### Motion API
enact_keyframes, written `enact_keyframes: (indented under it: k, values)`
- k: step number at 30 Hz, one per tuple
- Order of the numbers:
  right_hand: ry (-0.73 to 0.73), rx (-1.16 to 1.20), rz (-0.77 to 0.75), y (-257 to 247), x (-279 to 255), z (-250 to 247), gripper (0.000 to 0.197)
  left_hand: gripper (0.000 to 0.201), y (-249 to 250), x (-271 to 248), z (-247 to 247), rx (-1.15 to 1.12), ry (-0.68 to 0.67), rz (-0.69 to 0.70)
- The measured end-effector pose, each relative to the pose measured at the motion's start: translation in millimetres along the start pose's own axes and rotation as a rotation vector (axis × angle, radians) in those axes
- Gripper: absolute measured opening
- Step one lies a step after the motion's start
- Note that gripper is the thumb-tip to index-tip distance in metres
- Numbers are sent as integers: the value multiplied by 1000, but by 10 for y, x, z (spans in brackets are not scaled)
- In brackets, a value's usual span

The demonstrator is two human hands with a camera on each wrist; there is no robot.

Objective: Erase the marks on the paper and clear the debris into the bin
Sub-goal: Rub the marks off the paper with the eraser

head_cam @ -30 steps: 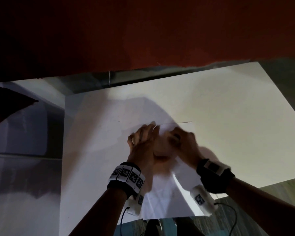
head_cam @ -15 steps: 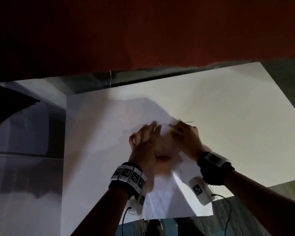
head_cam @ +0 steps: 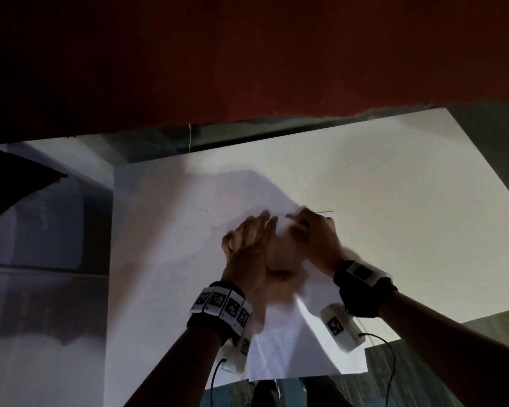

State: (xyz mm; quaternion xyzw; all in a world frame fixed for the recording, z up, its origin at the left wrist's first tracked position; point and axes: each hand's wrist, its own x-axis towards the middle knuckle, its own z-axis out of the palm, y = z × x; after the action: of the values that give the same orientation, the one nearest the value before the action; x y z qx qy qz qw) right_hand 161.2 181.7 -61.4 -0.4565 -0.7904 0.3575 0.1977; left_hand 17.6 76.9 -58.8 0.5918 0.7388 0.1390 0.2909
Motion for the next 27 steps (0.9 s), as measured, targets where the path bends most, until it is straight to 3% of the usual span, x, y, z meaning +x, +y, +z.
enact_keyframes:
  k: [3,7,11,15,18,22,25,27]
  values:
    - [-102,-17,-137,-111,-116,43,7,126,-5,10,32,-19,27,-16]
    - [56,-30,-25,12,32,-53,6,127,-17,0,27,-40,0,-19]
    - [-112,-4,-167,-89,-126,38,8,128,-27,13,51,-59,20,-19]
    - [9,-11,5,42,7,-36,4,128,-33,13,43,-59,-5,-23]
    - [-104,-11,-120,-29,-111,17,13,129,-48,18,66,-55,-2,-38]
    - [37,-8,-19,79,-2,-78,4,128,-10,7,23,20,-7,-29]
    - [-121,-39,-138,-64,-157,25,16,129,-7,33,50,-71,-4,-53]
    - [-93,-52,-101,-8,-74,-8,14,127,2,30,40,-45,2,-45]
